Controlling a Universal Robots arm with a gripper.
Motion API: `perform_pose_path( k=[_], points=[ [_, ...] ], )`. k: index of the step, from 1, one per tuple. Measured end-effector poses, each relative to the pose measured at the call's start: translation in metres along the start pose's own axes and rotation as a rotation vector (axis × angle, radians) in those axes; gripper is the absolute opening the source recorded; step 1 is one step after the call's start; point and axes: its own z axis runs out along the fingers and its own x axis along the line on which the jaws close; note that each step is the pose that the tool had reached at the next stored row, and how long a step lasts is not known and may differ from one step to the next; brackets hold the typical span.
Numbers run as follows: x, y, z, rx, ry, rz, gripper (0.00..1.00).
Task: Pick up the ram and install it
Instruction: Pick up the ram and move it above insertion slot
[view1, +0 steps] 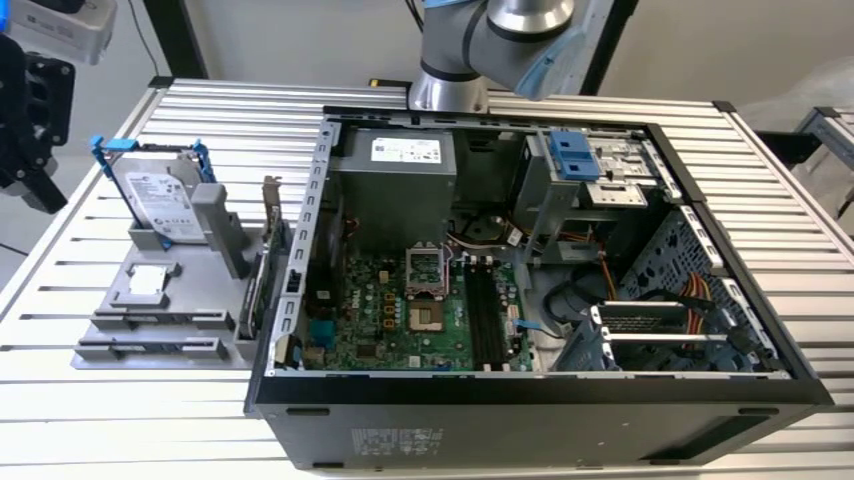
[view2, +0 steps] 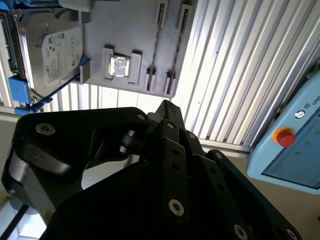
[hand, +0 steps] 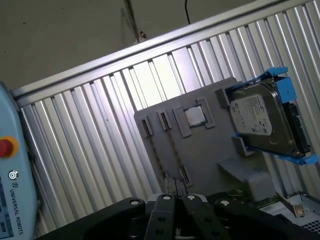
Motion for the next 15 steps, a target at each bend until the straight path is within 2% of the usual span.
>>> perform_pose_path(
  k=[15],
  points=[
    [0.0003, 0.0009, 0.0, -0.0016, 0.0062, -0.107, 0.0]
  ],
)
